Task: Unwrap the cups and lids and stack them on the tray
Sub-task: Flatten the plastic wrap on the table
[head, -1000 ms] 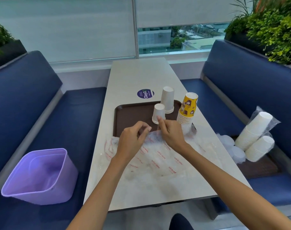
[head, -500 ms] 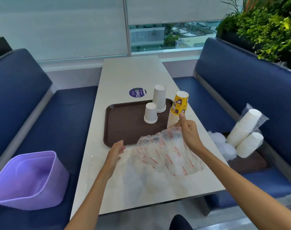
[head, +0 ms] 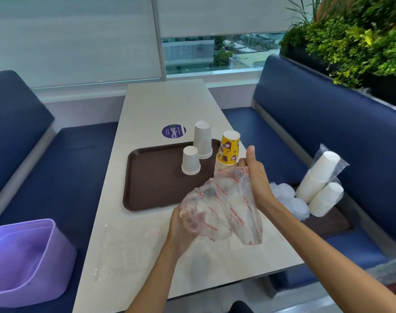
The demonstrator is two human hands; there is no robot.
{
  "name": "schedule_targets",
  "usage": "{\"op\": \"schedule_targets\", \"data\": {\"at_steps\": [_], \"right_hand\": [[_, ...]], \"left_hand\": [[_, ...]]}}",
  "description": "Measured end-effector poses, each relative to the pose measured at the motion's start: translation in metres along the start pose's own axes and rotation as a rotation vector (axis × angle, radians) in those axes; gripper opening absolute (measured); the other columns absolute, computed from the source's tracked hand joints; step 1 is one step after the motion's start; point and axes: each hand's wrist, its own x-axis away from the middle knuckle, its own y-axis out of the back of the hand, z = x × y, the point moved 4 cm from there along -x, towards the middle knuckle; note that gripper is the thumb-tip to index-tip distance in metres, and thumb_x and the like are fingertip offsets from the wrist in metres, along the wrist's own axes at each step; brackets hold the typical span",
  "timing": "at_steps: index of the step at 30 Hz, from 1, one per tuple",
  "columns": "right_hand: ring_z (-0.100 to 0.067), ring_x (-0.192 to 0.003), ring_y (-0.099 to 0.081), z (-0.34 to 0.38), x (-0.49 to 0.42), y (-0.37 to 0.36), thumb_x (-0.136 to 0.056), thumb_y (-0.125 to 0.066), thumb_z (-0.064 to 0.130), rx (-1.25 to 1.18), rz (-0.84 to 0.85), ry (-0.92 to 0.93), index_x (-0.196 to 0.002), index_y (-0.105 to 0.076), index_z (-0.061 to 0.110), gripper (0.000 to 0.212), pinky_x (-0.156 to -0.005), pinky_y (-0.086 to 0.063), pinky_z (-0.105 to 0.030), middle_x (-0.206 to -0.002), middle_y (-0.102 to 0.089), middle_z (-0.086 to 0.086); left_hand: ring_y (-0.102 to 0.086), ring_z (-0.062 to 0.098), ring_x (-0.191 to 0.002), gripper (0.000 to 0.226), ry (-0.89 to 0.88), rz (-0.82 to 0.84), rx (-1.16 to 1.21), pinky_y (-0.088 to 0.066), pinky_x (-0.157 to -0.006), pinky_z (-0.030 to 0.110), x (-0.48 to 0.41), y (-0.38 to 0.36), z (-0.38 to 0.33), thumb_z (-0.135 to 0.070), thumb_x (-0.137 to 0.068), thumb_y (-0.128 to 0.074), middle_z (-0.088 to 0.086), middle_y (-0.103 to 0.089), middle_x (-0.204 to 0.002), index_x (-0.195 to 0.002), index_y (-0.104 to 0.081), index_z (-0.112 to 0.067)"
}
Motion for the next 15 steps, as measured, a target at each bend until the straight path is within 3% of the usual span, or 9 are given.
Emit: {"op": "schedule_targets", "data": {"at_steps": [2, 6, 9, 13, 15], "right_hand": [[-0.001, -0.046, -0.054, 0.001, -0.005, 0.009, -0.1, -0.025, 0.043, 0.023, -0.019, 0.031, -0.053, -0.037, 0.013, 0.058, -0.066, -0.044, -0.017, -0.041, -0.049, 0.012], [-0.004, -0.049, -0.056, -0.004, -0.012, 0.029, -0.1, -0.031, 0.038, 0.146, -0.013, 0.16, -0.051, -0.047, 0.004, 0.062, -0.063, -0.045, -0.019, -0.044, -0.054, 0.01], [-0.012, -0.048, -0.048, -0.015, -0.018, 0.042, -0.095, -0.034, 0.045, 0.249, -0.039, 0.196, -0.055, -0.048, -0.012, 0.071, -0.056, -0.041, -0.019, -0.056, -0.049, -0.02], [-0.007, -0.038, -0.047, -0.028, -0.025, 0.044, -0.099, -0.041, 0.033, 0.366, -0.034, 0.157, -0.048, -0.042, 0.007, 0.058, -0.05, -0.037, -0.014, -0.042, -0.045, 0.004], [-0.011, -0.039, -0.042, -0.033, -0.029, 0.042, -0.099, -0.044, 0.032, 0.49, 0.01, 0.173, -0.048, -0.043, 0.011, 0.055, -0.049, -0.034, -0.017, -0.042, -0.044, 0.004]], "left_hand": [[-0.063, 0.026, -0.091, 0.047, 0.015, 0.034, 0.086, -0.054, -0.064, 0.035, 0.001, -0.006, 0.002, -0.042, -0.095, -0.036, 0.011, -0.069, -0.104, -0.115, -0.063, -0.01], [-0.062, 0.023, -0.086, 0.032, -0.061, -0.017, 0.074, -0.046, -0.077, 0.038, -0.005, -0.003, -0.011, -0.03, -0.098, -0.04, 0.008, -0.068, -0.095, -0.106, -0.065, -0.011], [-0.063, 0.016, -0.083, 0.021, -0.12, -0.134, -0.028, -0.048, -0.073, 0.03, -0.005, 0.006, -0.023, -0.022, -0.099, -0.044, 0.004, -0.064, -0.096, -0.106, -0.061, -0.011], [-0.061, 0.016, -0.084, 0.017, -0.198, -0.279, -0.08, -0.049, -0.072, 0.029, 0.002, 0.026, -0.037, -0.018, -0.099, -0.045, 0.006, -0.064, -0.097, -0.099, -0.061, -0.012], [-0.063, 0.019, -0.087, 0.018, -0.259, -0.365, -0.119, -0.05, -0.074, 0.03, 0.009, 0.036, -0.047, -0.016, -0.097, -0.048, 0.01, -0.065, -0.102, -0.104, -0.062, -0.007]]}}
